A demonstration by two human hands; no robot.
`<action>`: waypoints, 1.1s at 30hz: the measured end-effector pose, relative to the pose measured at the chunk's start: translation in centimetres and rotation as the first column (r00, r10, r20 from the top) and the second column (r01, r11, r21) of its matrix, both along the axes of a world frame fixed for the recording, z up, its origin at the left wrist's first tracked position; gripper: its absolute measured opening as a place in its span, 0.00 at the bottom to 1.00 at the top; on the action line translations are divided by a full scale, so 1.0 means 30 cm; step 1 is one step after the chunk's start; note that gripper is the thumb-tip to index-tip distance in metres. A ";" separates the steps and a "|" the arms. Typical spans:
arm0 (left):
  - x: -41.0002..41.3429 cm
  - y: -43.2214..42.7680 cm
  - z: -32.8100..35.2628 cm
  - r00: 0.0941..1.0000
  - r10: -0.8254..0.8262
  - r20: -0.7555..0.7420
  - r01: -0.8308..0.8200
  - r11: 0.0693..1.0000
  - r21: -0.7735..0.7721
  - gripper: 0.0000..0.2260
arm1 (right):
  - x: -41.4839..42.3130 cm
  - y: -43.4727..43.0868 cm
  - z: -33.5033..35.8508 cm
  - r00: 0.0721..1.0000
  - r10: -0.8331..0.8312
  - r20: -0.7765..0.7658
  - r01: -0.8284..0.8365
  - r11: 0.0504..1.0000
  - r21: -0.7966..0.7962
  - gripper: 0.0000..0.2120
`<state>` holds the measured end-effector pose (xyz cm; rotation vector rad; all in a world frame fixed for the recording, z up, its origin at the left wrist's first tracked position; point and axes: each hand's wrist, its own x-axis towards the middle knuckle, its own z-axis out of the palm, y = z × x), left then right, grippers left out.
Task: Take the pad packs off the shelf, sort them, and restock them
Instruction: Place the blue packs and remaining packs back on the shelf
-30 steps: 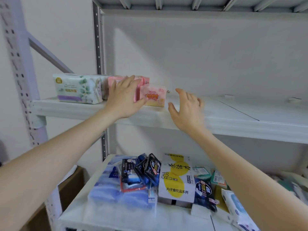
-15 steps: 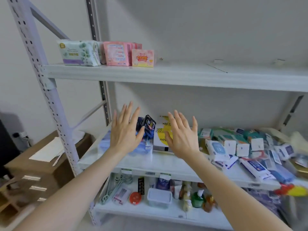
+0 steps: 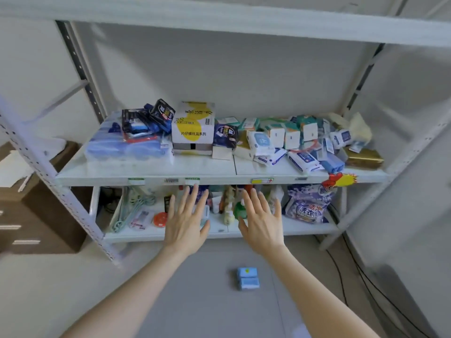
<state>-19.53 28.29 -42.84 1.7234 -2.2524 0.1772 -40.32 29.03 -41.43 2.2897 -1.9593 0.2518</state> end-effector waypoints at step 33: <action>-0.616 -0.114 -1.120 0.992 -0.041 0.120 -0.031 0.837 0.546 0.32 | -0.652 0.010 -1.157 0.997 -0.079 -0.018 0.075 0.809 0.583 0.34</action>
